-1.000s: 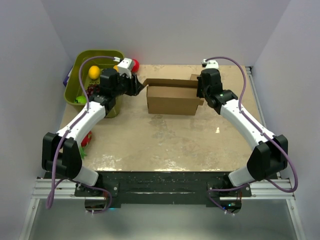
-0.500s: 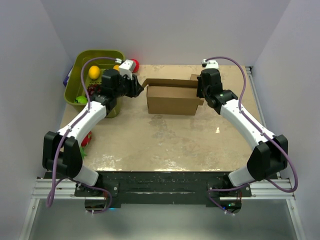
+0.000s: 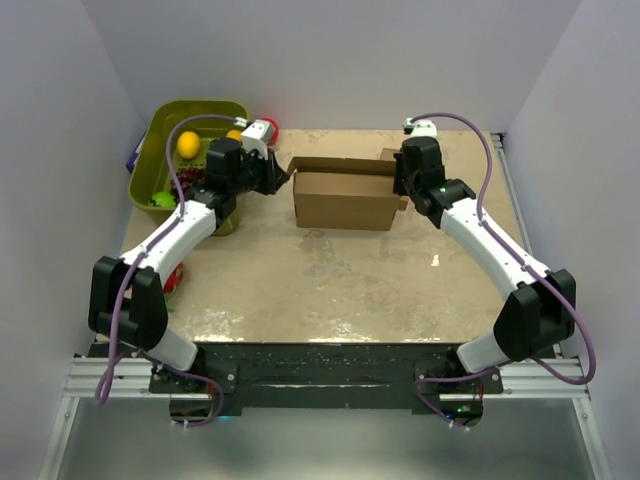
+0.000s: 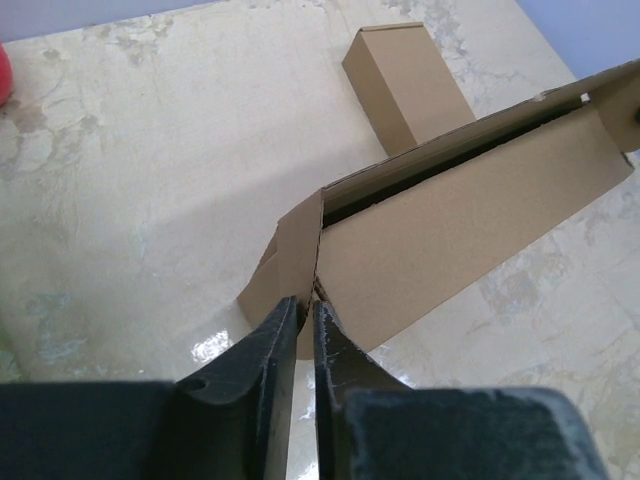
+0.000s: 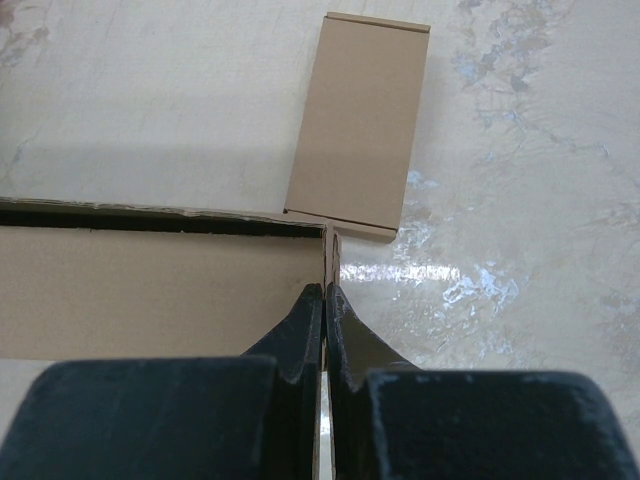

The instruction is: Fold the paper box

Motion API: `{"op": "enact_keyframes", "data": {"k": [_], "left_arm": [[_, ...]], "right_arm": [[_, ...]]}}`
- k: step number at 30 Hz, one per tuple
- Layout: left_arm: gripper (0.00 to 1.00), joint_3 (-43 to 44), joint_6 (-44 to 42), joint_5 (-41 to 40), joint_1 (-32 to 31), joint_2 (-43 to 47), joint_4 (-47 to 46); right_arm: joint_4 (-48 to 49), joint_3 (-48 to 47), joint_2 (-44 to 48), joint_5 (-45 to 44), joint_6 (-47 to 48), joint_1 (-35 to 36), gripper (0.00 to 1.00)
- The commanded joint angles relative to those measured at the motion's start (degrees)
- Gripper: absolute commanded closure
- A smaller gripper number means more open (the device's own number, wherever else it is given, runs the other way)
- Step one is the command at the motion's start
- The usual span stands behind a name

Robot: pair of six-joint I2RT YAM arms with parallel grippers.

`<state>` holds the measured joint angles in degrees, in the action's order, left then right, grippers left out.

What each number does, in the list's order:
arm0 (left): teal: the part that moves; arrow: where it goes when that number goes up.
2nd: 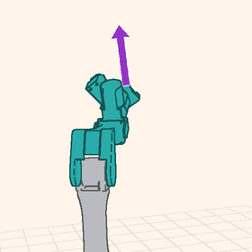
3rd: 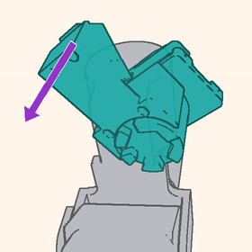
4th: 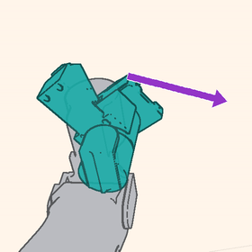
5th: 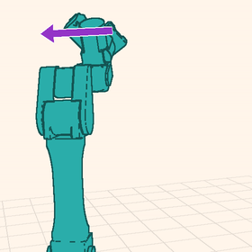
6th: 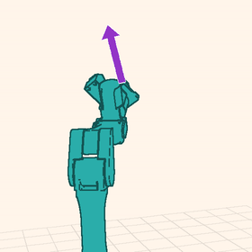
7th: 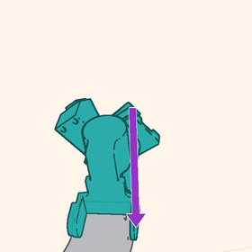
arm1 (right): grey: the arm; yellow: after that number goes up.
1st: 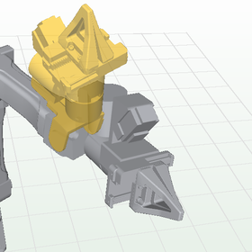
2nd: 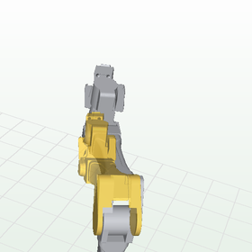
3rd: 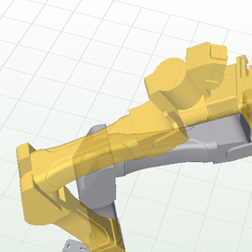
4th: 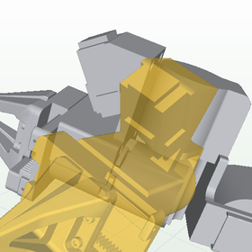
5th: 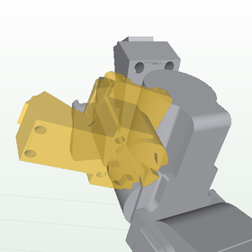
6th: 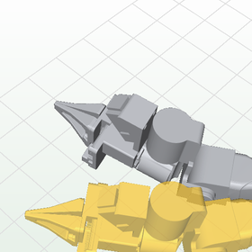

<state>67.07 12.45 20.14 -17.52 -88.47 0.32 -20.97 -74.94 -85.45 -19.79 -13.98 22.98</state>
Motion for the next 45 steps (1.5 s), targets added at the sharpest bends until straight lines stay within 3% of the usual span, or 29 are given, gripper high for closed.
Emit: {"op": "enact_keyframes", "data": {"k": [1, 17, 45], "left_arm": [[0.87, 2.8, 2.0, 2.6, -0.6, -0.7, -3.9], [1.00, 3.7, 5.0, 3.9, -1.0, -1.3, -4.8], [1.00, 2.6, 15.9, 6.1, 0.9, -2.4, -5.8]], "right_arm": [[-4.5, -1.0, -1.2, 1.3, 0.4, 0.6, 1.00], [-4.8, -1.4, -2.2, 1.0, 0.4, 0.7, 1.00], [-5.7, -2.2, -3.9, -0.1, 0.9, 0.6, 1.00]]}}
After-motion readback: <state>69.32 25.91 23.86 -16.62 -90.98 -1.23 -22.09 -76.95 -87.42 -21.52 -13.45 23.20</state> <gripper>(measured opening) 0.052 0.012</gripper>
